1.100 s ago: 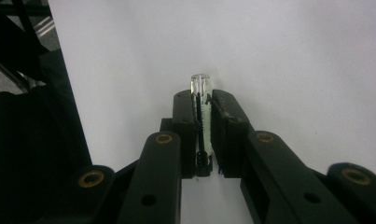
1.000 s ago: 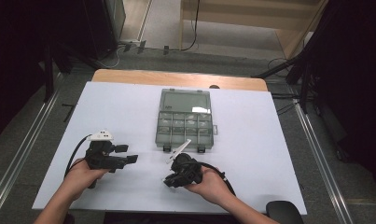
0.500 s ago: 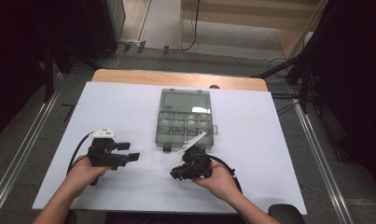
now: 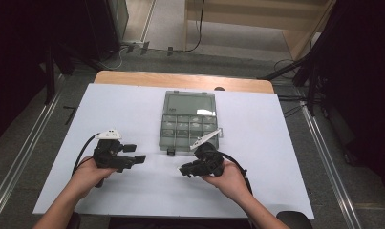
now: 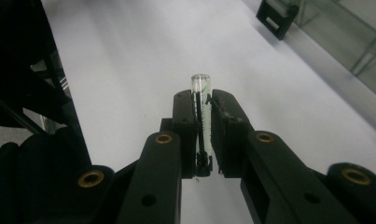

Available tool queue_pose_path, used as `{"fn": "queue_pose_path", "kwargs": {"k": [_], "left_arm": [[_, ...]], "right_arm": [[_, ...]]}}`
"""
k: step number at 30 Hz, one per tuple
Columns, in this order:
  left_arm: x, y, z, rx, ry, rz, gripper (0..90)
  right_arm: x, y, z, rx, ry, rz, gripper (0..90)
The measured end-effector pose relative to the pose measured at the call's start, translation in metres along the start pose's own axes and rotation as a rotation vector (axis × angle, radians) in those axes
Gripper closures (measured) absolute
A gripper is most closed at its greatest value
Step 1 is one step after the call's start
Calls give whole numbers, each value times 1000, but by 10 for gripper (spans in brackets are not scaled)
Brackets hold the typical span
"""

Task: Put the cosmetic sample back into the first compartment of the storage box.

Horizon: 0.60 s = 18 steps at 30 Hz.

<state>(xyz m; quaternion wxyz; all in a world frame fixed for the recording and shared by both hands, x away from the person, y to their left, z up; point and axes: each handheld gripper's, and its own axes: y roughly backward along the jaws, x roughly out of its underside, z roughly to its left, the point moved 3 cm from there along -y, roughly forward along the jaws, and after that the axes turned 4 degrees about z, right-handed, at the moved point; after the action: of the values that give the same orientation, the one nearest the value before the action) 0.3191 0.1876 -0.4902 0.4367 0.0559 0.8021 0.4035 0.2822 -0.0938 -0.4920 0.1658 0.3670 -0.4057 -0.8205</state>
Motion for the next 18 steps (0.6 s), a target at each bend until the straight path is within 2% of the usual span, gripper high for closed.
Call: {"fn": "queue_pose_path", "kwargs": {"k": [5,12,14,18], "left_arm": [[-1,-2,0,0,-8,4,328],[-1,-4,0,1,-8,11,328],[-1,-4,0,0,-9,6,328],[-2,-4,-2,2,-17,7,328]], "right_arm": [[-3,4,-4,0,-6,-14,819],[-9,6,-5,19,-12,-3,819],[-14,7,-5,5,-26,-11,819],[-28,11,-5,7,-20,-26,819]]}}
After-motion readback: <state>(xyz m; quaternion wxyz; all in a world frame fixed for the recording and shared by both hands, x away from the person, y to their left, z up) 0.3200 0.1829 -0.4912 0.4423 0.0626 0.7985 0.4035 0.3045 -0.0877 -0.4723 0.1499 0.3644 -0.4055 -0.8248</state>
